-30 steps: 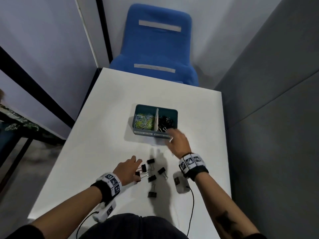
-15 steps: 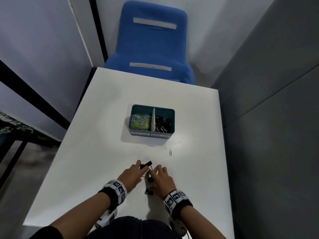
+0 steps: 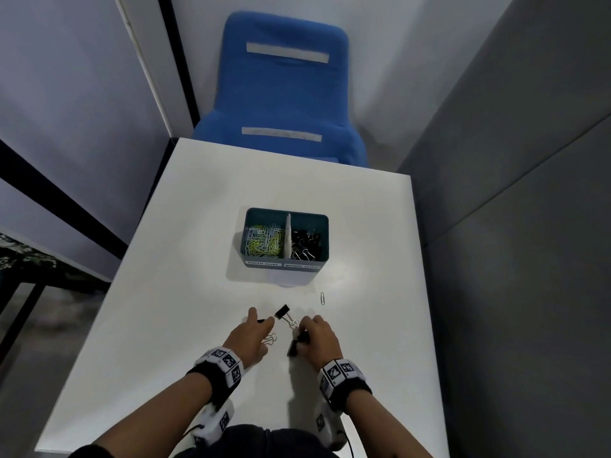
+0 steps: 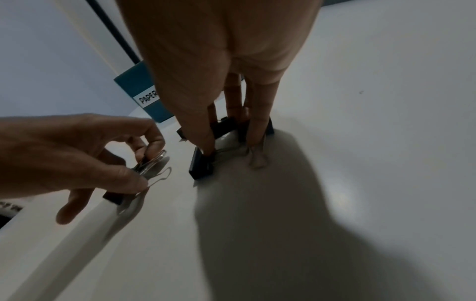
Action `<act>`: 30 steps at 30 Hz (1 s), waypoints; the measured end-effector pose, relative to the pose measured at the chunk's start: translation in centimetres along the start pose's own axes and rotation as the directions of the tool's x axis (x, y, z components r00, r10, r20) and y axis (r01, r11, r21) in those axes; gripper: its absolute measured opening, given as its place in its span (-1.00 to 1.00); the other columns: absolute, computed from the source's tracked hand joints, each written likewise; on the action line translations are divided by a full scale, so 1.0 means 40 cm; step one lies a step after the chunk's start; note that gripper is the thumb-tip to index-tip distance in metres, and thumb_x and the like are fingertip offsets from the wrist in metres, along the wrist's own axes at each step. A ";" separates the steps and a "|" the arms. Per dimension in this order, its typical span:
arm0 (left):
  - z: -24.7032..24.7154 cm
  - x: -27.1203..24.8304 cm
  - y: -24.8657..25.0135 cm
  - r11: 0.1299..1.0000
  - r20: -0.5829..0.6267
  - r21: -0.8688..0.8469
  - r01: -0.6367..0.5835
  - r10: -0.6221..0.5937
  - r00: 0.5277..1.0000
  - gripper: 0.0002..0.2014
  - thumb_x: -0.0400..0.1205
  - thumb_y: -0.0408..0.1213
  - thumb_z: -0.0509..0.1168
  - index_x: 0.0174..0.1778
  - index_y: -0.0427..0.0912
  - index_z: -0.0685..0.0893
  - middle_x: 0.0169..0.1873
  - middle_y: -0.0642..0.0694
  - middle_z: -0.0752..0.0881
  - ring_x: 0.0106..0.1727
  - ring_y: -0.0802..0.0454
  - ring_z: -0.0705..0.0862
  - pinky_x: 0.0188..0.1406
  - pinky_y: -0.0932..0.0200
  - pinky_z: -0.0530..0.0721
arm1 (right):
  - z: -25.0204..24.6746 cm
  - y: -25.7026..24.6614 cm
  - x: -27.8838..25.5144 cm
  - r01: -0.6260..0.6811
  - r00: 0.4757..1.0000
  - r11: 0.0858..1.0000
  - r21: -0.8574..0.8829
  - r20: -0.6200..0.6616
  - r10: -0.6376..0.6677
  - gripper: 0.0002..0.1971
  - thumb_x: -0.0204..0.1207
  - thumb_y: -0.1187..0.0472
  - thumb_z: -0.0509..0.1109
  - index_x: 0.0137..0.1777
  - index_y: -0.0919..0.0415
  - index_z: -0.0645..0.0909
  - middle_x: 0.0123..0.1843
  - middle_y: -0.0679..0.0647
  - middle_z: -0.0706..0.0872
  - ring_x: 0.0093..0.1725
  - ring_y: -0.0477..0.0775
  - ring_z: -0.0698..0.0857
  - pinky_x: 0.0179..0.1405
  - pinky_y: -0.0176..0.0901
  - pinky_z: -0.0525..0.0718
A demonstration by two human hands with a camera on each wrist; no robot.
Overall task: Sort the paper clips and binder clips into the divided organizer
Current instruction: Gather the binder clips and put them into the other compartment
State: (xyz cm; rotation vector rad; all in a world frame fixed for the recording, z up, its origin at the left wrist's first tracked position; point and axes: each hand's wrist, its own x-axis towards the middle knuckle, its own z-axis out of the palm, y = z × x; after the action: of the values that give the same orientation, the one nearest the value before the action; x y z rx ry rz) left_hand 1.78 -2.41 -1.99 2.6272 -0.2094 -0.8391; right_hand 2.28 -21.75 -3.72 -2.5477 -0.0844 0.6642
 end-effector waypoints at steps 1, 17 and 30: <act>-0.001 0.001 -0.005 0.999 -0.004 -0.040 0.008 -0.008 1.000 -0.73 0.45 -0.37 0.27 -0.09 -0.02 0.33 0.03 -0.08 0.30 -0.40 -0.08 0.39 -0.43 0.10 0.42 | -0.003 0.007 0.000 -0.024 1.000 0.999 0.041 -0.006 0.024 -0.76 0.26 0.24 0.45 -0.09 0.12 0.52 -0.06 0.08 0.55 -0.10 0.19 0.56 -0.32 -0.11 0.47; -0.399 0.165 0.199 0.967 -0.413 -0.031 -0.253 0.218 0.884 -0.66 0.56 -0.10 0.43 0.16 0.07 0.45 0.09 -0.02 0.34 -0.33 0.04 0.57 -0.43 0.13 0.66 | -0.156 -0.002 0.003 -0.015 0.987 0.973 0.231 -0.150 0.051 -0.79 0.24 0.31 0.45 -0.28 -0.06 0.60 -0.14 -0.04 0.69 -0.24 -0.02 0.67 -0.17 -0.11 0.67; -0.085 0.090 0.077 0.952 0.031 0.247 -0.183 0.181 0.983 -0.34 0.62 -0.24 0.31 0.61 -0.01 0.17 0.64 -0.16 0.11 0.55 -0.22 0.25 0.23 -0.13 0.57 | -0.339 -0.109 0.124 0.157 0.928 0.984 0.083 -0.352 -0.118 -0.64 0.41 0.22 0.46 0.21 -0.01 0.57 0.11 -0.02 0.57 -0.08 0.01 0.64 -0.12 -0.13 0.62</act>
State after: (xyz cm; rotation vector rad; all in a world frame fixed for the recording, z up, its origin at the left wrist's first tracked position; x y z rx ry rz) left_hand 6.63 -5.09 -0.12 2.7788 -0.5860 -0.8051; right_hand 13.35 -23.22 6.44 -2.4829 -0.1013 0.1550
